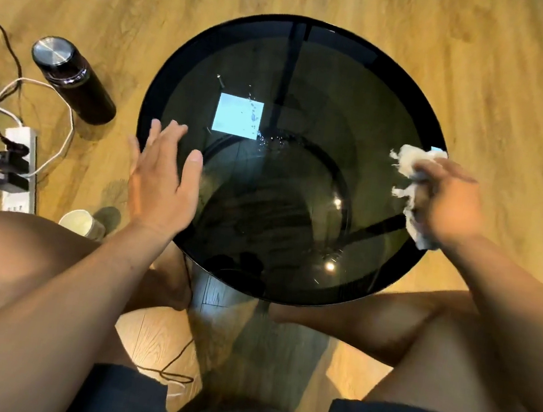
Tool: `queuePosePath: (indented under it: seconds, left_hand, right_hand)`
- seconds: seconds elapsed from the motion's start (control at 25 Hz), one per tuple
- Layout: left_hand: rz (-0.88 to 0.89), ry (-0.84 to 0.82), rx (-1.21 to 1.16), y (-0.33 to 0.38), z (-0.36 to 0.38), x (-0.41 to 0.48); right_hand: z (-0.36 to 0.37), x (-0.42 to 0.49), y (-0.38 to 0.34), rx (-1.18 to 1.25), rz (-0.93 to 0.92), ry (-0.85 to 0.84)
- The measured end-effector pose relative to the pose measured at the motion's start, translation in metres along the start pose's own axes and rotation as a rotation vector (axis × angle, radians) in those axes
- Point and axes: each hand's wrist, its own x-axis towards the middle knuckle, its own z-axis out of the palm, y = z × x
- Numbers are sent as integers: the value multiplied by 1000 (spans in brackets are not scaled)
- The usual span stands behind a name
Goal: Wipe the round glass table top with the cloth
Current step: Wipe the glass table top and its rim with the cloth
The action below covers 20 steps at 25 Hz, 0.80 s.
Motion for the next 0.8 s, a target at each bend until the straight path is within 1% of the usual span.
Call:
queuePosePath:
  seconds: [0.04, 0.12, 0.16, 0.24, 0.32, 0.36, 0.44, 0.48, 0.56, 0.6, 0.68, 0.72, 0.8]
  left_hand:
    - [7, 0, 8, -1, 1, 0]
    - [16, 20, 16, -3, 2, 1]
    - [17, 28, 11, -4, 2, 2]
    - [21, 33, -3, -5, 3, 3]
    - [21, 41, -35, -5, 2, 2]
    - [10, 48, -56, -6, 2, 2]
    - [7, 47, -63, -2, 0, -1]
    - [20, 39, -44, -1, 0, -1]
    - [57, 6, 0, 0, 0, -3]
    - [58, -6, 4, 0, 0, -3]
    - [46, -11, 3, 0, -1, -1]
    - [34, -1, 7, -1, 0, -1]
    - [27, 4, 14, -1, 0, -1]
  right_hand:
    - [-2, 4, 10, -74, 54, 42]
    - [7, -7, -2, -88, 23, 89]
    - [16, -20, -20, -36, 18, 103]
    - [36, -54, -76, 120, -123, 143]
    - [60, -98, -146, 235, -309, 61]
    - [73, -117, -178, 225, -395, 20]
    - [86, -139, -217, 163, -486, -94]
    - [89, -137, -216, 129, -532, -141]
    - [80, -125, -179, 45, -580, -175]
    - [69, -116, -151, -31, -532, -200]
    - [43, -85, -85, -148, -397, -119]
    - [29, -66, -51, -142, -294, -54]
    - [4, -33, -7, -102, -24, 28]
